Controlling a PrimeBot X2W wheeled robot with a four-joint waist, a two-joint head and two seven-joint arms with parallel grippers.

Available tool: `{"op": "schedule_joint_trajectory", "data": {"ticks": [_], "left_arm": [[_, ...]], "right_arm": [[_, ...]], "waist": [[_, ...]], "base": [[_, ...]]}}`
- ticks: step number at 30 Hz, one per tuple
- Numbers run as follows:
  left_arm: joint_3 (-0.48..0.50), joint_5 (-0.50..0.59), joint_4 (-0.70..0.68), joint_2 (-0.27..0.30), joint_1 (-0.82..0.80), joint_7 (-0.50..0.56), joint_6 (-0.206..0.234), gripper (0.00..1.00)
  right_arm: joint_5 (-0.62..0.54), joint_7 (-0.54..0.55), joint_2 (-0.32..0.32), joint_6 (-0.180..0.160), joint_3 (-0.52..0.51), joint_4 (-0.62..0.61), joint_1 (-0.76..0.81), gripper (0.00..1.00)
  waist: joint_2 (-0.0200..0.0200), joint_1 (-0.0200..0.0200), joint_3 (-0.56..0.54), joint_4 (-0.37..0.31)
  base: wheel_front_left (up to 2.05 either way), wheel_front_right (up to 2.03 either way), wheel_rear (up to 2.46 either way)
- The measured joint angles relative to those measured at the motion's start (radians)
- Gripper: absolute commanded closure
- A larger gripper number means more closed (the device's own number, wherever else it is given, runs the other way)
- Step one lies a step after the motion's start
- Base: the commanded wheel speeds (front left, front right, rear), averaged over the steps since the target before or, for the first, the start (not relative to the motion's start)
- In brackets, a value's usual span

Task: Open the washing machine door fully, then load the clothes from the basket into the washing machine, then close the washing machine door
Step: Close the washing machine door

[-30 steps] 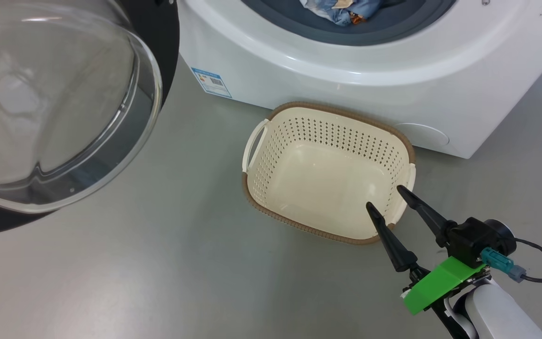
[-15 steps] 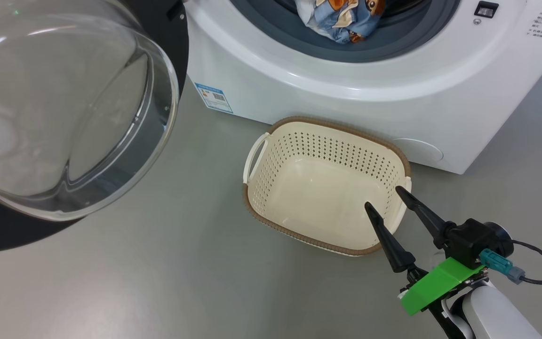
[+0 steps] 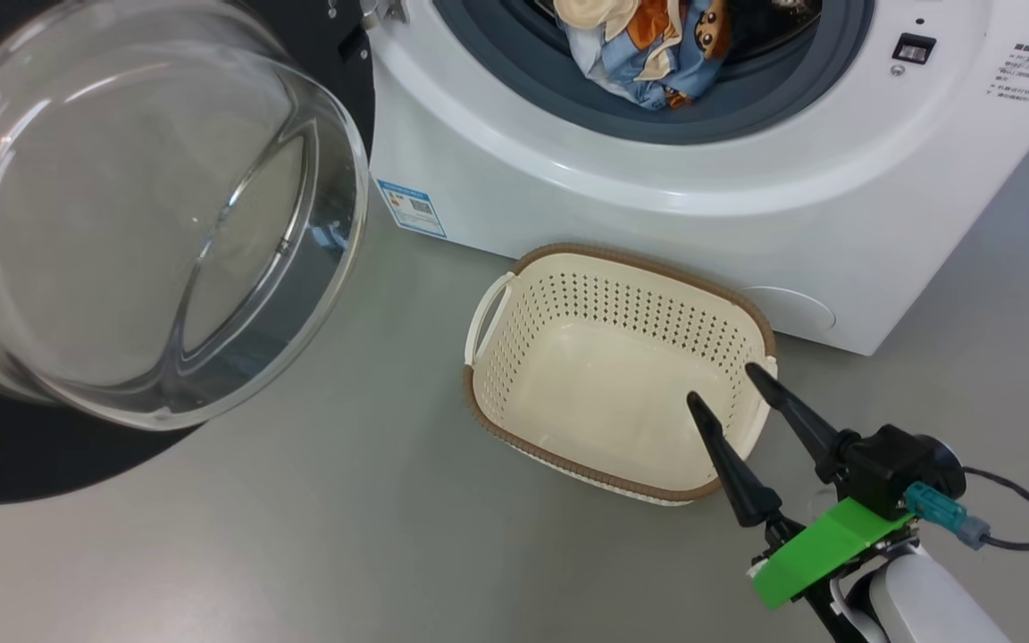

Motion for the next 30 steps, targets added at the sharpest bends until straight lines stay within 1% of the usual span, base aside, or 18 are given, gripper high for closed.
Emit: {"op": "schedule_joint_trajectory", "data": {"ticks": [7, 12, 18, 22, 30], "left_arm": [[-0.013, -0.012, -0.069, 0.000, 0.005, 0.069, 0.000, 1.00], [-0.022, -0.017, -0.119, 0.003, 0.034, 0.125, 0.000, 1.00], [-0.026, -0.026, -0.170, -0.001, 0.063, 0.168, -0.001, 1.00], [-0.023, -0.038, -0.227, -0.002, 0.093, 0.210, -0.001, 1.00], [-0.019, -0.058, -0.342, -0.044, 0.147, 0.266, -0.001, 1.00]], "right_arm": [[0.000, 0.000, 0.008, 0.000, -0.010, -0.001, 0.030, 0.00], [0.001, 0.000, 0.013, 0.000, -0.028, -0.005, 0.038, 0.00], [0.001, 0.000, 0.015, 0.000, -0.052, -0.009, 0.073, 0.00], [0.001, 0.000, 0.016, 0.000, -0.072, -0.016, 0.077, 0.00], [0.001, 0.000, 0.018, 0.000, -0.098, -0.023, 0.098, 0.00]], "waist": [[0.0000, 0.0000, -0.026, 0.002], [0.0000, 0.0000, -0.046, 0.001], [0.0000, 0.0000, -0.066, 0.001], [0.0000, 0.0000, -0.076, -0.002], [0.0000, 0.0000, -0.091, -0.016]], "base": [[0.00, 0.00, 0.00], [0.00, 0.00, 0.00], [0.00, 0.00, 0.00], [0.00, 0.00, 0.00], [0.00, 0.00, 0.00]]}}
